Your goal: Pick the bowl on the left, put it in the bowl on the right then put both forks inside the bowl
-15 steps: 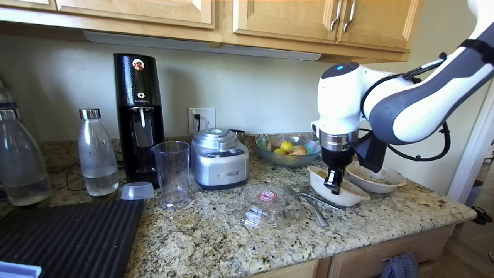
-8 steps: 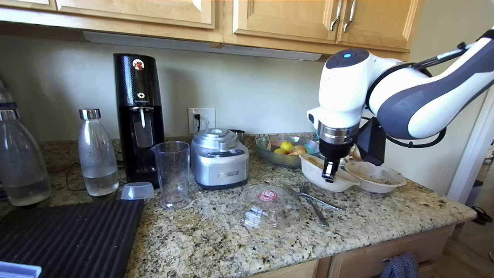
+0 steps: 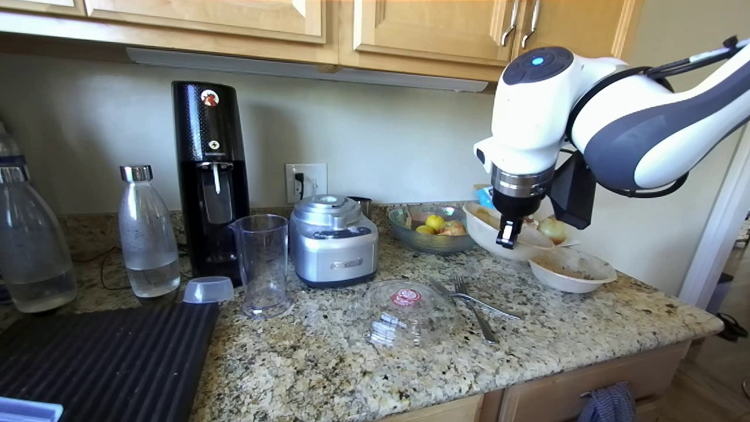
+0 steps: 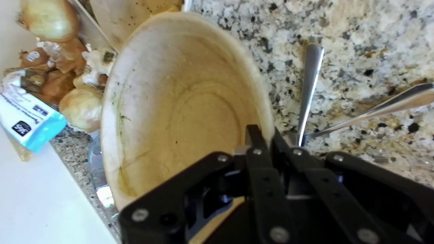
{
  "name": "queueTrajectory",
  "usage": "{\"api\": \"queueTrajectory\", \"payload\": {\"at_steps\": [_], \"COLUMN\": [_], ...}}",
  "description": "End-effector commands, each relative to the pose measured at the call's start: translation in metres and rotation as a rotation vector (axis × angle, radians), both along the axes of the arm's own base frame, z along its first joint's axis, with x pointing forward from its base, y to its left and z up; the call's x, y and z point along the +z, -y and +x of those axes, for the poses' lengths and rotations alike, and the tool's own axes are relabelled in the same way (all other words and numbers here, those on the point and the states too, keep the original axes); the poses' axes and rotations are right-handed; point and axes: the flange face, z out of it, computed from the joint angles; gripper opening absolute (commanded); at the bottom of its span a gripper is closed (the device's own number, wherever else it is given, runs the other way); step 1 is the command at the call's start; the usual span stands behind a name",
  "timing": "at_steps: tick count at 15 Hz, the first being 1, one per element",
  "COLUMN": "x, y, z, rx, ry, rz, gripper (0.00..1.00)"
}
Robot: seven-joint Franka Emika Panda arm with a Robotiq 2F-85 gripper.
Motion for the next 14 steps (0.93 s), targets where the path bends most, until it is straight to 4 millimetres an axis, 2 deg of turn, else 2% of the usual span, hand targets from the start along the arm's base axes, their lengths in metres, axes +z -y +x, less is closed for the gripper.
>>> {"api": "queueTrajectory", "payload": {"at_steps": [1, 6, 11, 14], "x": [0.016, 0.009, -0.016, -0.031], "y": [0.036, 0.084, 0.136, 0.156], "z": [-0.003, 0.010, 0.013, 0.013], "rx": [-0.089, -0.235, -0.373, -0.419], "ry": [0.055, 0.040, 0.003, -0.022], "rz": [-0.059, -0.080, -0.110, -0.120], "gripper": [0.08, 0.07, 0.07, 0.07]}}
